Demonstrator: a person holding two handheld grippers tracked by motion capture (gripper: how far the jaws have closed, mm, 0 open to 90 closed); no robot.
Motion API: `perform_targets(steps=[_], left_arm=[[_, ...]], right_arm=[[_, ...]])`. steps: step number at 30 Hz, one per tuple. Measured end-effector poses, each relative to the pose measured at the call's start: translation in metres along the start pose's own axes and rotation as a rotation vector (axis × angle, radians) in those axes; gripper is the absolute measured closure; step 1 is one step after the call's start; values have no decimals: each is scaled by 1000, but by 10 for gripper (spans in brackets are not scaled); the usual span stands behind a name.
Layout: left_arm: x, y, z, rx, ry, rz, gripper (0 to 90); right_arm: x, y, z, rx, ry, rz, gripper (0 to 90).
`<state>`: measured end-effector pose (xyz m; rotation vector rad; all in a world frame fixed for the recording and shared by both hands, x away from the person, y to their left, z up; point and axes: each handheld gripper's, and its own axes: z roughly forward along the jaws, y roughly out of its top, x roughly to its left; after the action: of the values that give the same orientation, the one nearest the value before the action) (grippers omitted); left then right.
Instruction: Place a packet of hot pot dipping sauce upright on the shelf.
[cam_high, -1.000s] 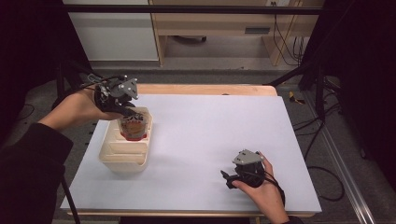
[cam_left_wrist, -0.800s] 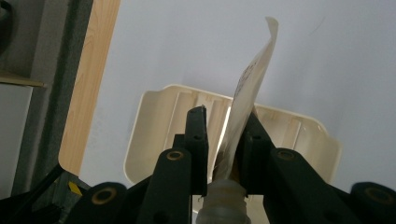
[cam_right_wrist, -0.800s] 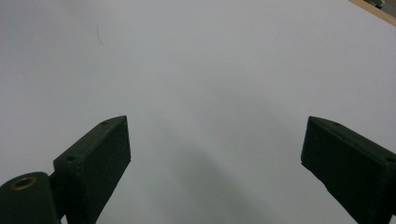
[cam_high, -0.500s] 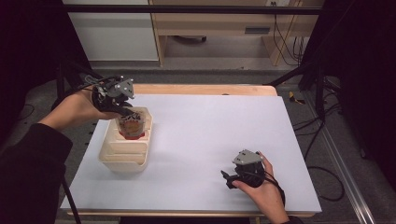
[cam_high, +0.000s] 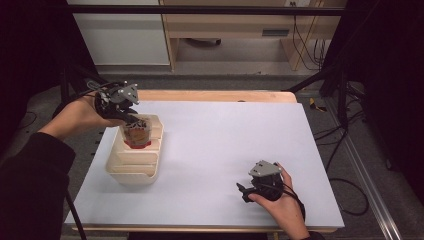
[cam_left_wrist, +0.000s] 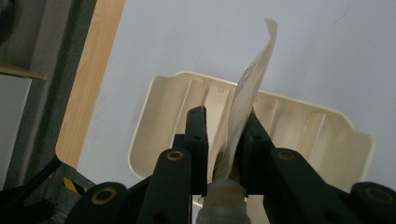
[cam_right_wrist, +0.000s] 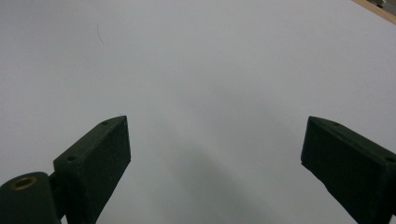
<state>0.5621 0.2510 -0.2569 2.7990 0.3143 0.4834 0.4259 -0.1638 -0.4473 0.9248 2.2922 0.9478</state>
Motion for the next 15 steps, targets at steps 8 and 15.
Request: perform_targets(steps=[8, 15], left_arm=[[0, -5, 8, -9, -11, 3, 766], [0, -6, 14, -3, -11, 13, 766]], right_arm=[[0, 0, 0, 4, 1, -2, 89], [1, 0, 1, 9, 3, -6, 88]])
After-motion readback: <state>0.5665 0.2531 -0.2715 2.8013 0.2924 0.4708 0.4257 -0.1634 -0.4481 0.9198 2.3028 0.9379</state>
